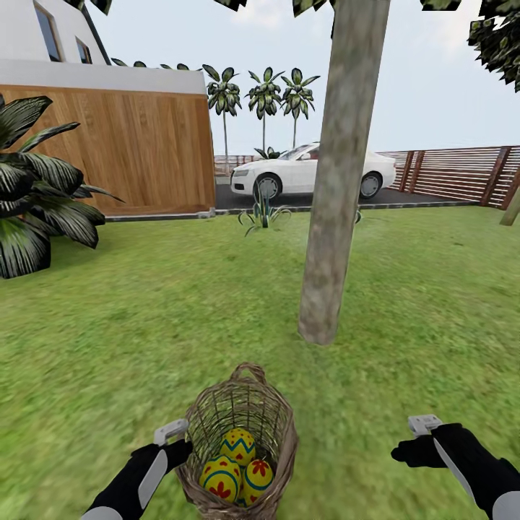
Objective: Take the three Easter eggs out of the wicker basket on the lawn in the garden, then place them on the lawn next to a single tree (choose any tree) so that all three eggs are next to the same tree and none are left in the basket.
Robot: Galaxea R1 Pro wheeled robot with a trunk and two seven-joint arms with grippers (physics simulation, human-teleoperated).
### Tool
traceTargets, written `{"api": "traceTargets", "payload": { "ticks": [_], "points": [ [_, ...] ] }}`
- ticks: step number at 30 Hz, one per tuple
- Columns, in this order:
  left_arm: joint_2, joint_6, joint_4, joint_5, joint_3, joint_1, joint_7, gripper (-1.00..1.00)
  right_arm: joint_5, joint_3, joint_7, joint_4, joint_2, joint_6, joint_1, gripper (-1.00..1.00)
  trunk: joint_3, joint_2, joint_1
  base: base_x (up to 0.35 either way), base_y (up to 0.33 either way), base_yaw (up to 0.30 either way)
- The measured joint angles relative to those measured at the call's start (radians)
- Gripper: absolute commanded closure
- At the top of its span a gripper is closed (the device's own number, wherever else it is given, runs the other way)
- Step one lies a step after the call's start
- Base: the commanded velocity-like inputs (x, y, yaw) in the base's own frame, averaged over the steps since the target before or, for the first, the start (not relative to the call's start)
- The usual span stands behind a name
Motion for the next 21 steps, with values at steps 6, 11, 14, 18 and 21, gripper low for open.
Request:
{"api": "traceTargets", "payload": {
  "ticks": [6,11,14,18,21],
  "points": [
    [-0.007,0.003,0.015,0.0,-0.002,0.0,0.001,-1.0,0.0,0.0,0.0,0.0,0.0,0.0,0.0,-1.0,0.019,0.042,-0.023,0.0,0.0,0.0],
    [-0.011,0.003,0.021,-0.001,-0.003,0.0,0.001,-1.0,0.0,0.0,0.0,0.0,0.0,0.0,0.0,-1.0,0.034,0.077,-0.042,0.0,0.0,0.0],
    [-0.012,0.003,0.021,-0.001,-0.003,0.0,0.001,-1.0,0.0,0.0,0.0,0.0,0.0,0.0,0.0,-1.0,0.044,0.098,-0.054,0.0,0.0,0.0],
    [-0.012,0.003,0.021,-0.002,-0.002,0.0,0.001,-1.0,0.001,0.0,0.0,0.0,0.001,0.0,0.0,-1.0,0.056,0.126,-0.069,0.0,0.0,0.0],
    [-0.012,0.003,0.021,-0.002,-0.002,0.0,0.001,-1.0,0.001,0.001,0.0,0.0,0.001,0.0,0.0,-1.0,0.066,0.147,-0.08,0.0,0.0,0.0]
  ]
}}
